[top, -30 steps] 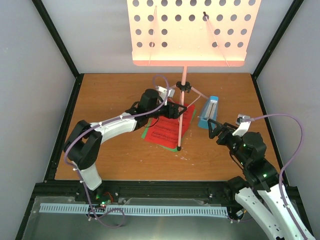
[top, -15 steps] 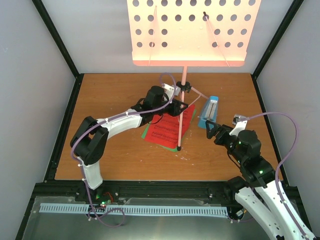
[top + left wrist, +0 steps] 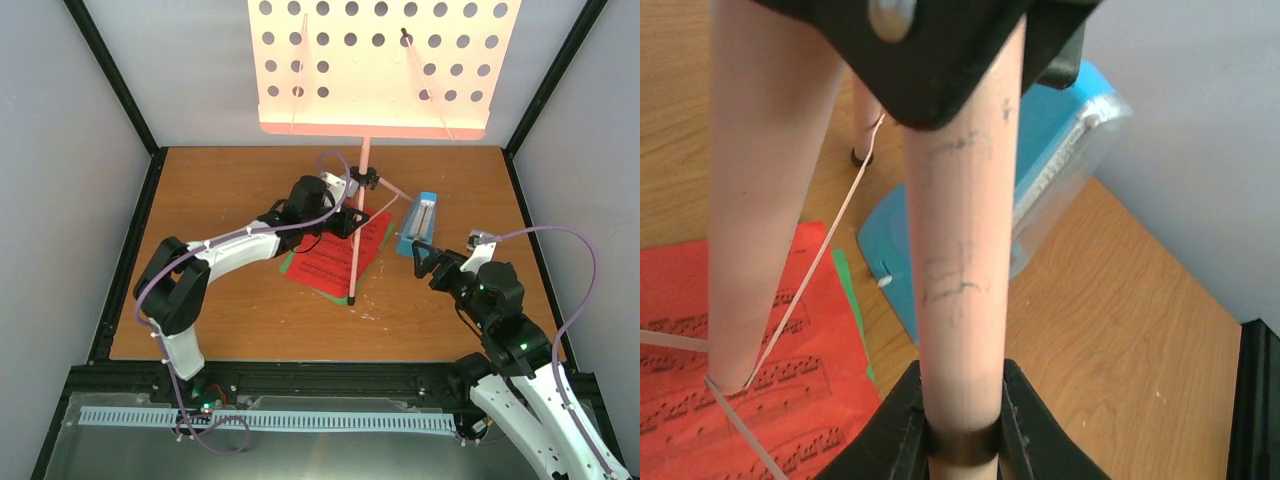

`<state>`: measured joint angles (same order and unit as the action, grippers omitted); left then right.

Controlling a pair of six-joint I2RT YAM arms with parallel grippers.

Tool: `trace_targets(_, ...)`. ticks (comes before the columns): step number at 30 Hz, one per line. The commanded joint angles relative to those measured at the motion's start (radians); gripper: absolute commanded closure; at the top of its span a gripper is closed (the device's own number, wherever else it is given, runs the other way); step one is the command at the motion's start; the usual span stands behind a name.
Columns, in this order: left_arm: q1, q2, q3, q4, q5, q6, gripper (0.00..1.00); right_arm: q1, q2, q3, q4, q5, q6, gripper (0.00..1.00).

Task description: Pack up the instrument practice props

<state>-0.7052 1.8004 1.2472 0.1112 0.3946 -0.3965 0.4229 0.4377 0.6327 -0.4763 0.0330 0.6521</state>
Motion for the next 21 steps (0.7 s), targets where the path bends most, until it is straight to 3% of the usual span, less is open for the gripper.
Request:
trace_targets(1, -0.005, -0.098, -0.040, -0.092, 0.033, 0.096, 1.00, -0.005, -0.019, -0.011, -0.008, 0.001, 0.014, 0.00)
trace_targets(16, -0.005, -0.285, -0.200, -0.261, 0.109, 0.191, 0.99, -0.005, -0.023, -0.028, 0.000, -0.010, 0.013, 0.00)
trace_targets(18, -0.005, -0.294, -0.208, -0.253, 0.098, 0.183, 0.89, -0.004, -0.019, -0.035, 0.012, -0.024, 0.016, 0.00)
trace_targets(21, -0.005, -0.307, -0.204, -0.245, 0.094, 0.173, 0.44, -0.004, -0.010, -0.035, 0.039, -0.064, 0.009, 0.00)
